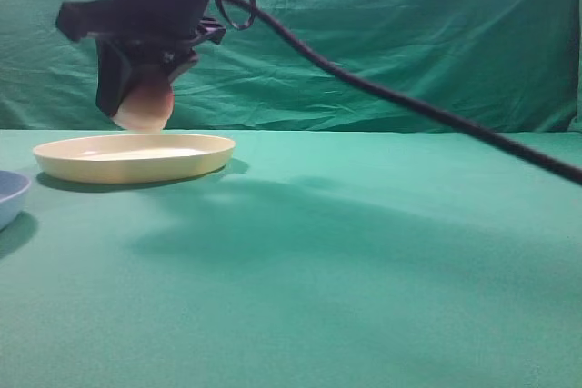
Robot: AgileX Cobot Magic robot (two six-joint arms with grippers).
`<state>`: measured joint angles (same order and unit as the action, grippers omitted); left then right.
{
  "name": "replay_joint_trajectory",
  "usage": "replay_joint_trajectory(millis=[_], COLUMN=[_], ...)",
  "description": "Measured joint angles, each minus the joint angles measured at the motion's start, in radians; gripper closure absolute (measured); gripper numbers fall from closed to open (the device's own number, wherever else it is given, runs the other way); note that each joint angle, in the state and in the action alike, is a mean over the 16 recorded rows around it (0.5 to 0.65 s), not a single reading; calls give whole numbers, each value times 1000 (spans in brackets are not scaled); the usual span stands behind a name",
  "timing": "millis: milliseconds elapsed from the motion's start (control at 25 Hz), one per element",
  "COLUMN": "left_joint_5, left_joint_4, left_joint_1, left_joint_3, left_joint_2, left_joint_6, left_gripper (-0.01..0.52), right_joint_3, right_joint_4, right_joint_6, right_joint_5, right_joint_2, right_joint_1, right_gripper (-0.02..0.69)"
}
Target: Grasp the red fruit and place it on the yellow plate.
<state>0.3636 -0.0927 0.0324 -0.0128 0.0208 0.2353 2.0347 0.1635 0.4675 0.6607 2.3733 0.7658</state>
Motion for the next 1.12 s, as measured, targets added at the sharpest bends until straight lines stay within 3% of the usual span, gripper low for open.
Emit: replay_joint_trajectory(millis=[160,280,400,840,960,1120], left_joint_5=[0,0,0,0,0,0], left_joint_4=[0,0,0,0,0,0], left_joint_1=[0,0,0,0,0,0], left_joint_3=[0,0,0,0,0,0], left_joint_2=[0,0,0,0,0,0], left_joint_6=[0,0,0,0,0,0], left_gripper=[514,514,514,514,514,514], right_joint_3=[1,1,1,4,5,5], right_joint_4=[-15,-25,-36,-50,-53,-56], right_joint_6=[0,-1,-4,-91,-124,-167], right_joint_5=[5,34,81,366,445,526], right_joint_2=[-16,-54,-110,-387,-444,-501], right_joint_1=[0,0,0,0,0,0], right_gripper=[72,83,160,566,632,665])
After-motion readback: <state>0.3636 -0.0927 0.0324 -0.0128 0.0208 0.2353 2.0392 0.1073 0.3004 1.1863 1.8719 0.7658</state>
